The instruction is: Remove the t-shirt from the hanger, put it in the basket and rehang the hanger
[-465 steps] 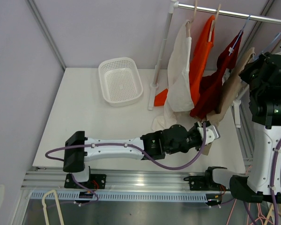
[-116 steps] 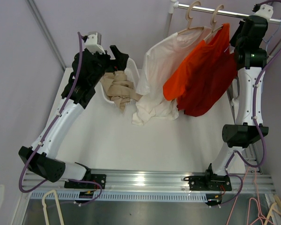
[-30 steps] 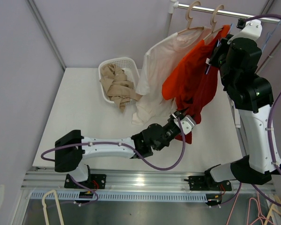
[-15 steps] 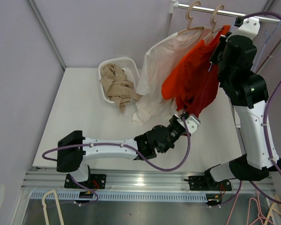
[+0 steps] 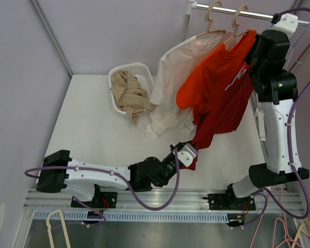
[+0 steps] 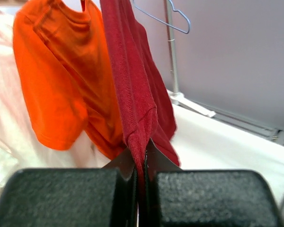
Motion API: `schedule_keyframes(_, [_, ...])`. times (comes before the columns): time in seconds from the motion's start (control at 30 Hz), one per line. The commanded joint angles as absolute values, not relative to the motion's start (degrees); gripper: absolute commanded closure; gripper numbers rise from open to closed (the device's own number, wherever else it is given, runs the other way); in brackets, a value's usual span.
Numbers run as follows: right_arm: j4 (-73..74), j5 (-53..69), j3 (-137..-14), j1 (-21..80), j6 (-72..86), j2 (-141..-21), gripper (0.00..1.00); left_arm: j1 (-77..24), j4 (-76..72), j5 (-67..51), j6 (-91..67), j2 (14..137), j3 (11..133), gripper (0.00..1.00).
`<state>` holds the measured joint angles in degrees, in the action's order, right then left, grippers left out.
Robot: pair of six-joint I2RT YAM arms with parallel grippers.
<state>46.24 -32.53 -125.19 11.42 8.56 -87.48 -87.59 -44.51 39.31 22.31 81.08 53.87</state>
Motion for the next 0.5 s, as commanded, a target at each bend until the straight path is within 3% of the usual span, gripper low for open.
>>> schedule_keyframes(0.0, [41.39, -31.64, -128.93, 9.32, 8.7, -87.63, 1.0, -90.17, -42.81, 38.4, 13.81, 79.1, 51.51, 0.99])
schedule_keyframes(0.23, [44.46, -28.04, -128.94, 10.1, 11.16, -86.31, 1.0, -91.85, -45.34, 40.43, 7.73, 87.52, 52.9, 0.99])
schedule_keyframes(0.47, [47.55, -25.33, -128.32, 13.18, 12.3, -82.36, 1.0, -78.44, -31.05, 28.52, -3.15, 92.9, 66.59, 0.99])
